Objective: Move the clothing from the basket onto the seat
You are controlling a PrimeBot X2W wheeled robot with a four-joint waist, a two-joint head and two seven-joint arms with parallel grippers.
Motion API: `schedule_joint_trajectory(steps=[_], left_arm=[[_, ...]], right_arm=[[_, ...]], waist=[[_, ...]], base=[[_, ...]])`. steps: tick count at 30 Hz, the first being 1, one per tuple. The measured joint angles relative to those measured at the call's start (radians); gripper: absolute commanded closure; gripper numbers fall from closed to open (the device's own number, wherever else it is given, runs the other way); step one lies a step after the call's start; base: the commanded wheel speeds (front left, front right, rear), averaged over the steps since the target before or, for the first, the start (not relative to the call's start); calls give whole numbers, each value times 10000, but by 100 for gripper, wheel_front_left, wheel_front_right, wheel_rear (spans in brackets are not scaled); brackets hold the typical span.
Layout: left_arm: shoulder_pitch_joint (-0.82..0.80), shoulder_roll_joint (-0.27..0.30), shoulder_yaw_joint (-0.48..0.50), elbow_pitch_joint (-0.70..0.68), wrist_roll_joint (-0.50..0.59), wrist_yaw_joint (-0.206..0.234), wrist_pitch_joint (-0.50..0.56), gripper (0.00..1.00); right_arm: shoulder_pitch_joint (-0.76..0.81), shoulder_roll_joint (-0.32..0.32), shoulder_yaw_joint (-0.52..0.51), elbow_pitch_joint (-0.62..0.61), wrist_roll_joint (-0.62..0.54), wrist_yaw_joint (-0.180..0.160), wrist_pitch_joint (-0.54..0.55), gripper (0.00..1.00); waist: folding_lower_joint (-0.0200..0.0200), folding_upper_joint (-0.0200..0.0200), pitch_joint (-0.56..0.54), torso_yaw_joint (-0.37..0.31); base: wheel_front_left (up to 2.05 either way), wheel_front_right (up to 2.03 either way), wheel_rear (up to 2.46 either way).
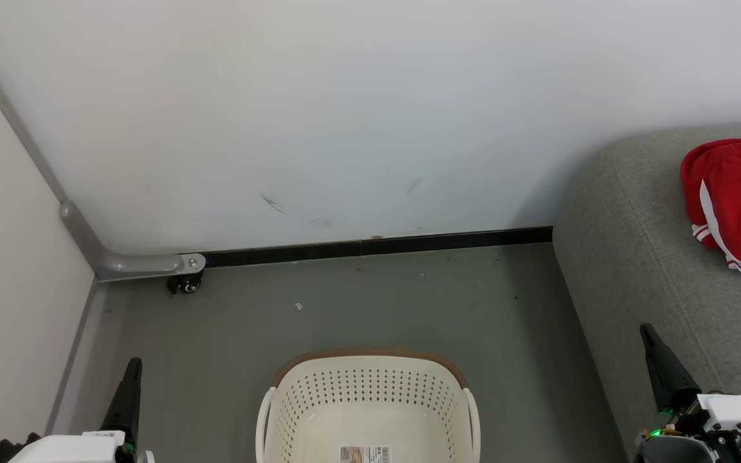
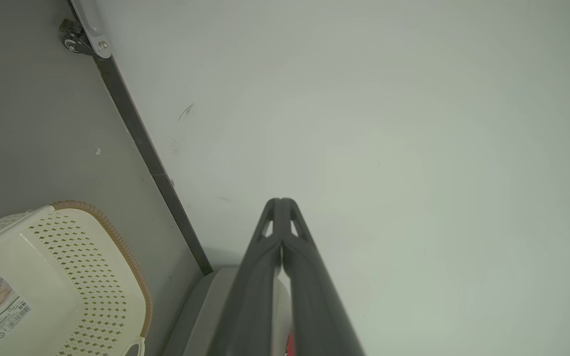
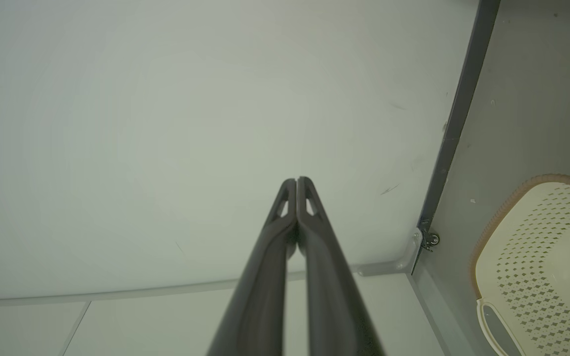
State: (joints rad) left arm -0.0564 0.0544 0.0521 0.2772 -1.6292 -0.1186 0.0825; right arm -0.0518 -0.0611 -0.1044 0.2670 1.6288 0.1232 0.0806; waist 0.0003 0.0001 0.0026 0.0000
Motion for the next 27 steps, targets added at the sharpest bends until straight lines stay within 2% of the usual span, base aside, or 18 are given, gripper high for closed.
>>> schedule_joint_trajectory(steps=[27], left_arm=[[-6, -8, 15, -2, 0, 0, 54, 100]], right_arm=[[-2, 8, -21, 2, 0, 0, 2, 100]], waist=[[-1, 0, 1, 0]], base=[[0, 0, 0]])
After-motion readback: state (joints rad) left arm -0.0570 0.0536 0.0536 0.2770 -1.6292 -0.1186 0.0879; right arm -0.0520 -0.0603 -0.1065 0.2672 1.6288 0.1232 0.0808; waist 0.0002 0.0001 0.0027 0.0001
